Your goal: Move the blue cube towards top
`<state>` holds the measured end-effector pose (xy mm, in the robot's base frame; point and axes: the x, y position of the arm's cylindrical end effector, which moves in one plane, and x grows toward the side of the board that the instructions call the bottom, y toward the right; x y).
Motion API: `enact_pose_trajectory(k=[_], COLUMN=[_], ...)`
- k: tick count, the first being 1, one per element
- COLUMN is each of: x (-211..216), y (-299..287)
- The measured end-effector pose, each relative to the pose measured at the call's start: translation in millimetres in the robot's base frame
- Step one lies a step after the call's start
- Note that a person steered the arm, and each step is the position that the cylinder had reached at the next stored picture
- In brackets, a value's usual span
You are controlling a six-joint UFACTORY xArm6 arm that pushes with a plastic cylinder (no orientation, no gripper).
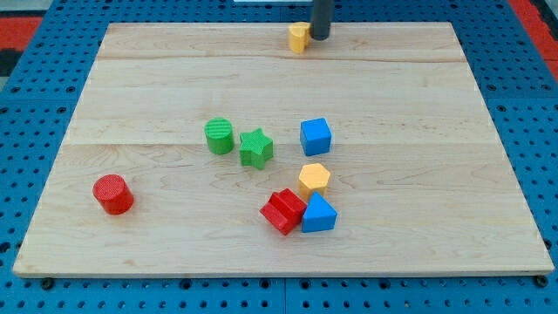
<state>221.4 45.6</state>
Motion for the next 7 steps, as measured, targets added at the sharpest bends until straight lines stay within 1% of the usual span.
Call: enact_pose_trajectory(k=[2, 3, 4, 5, 6, 7], x=[2, 4, 32, 70, 117, 172], y=[-50, -5, 25, 80, 113, 115])
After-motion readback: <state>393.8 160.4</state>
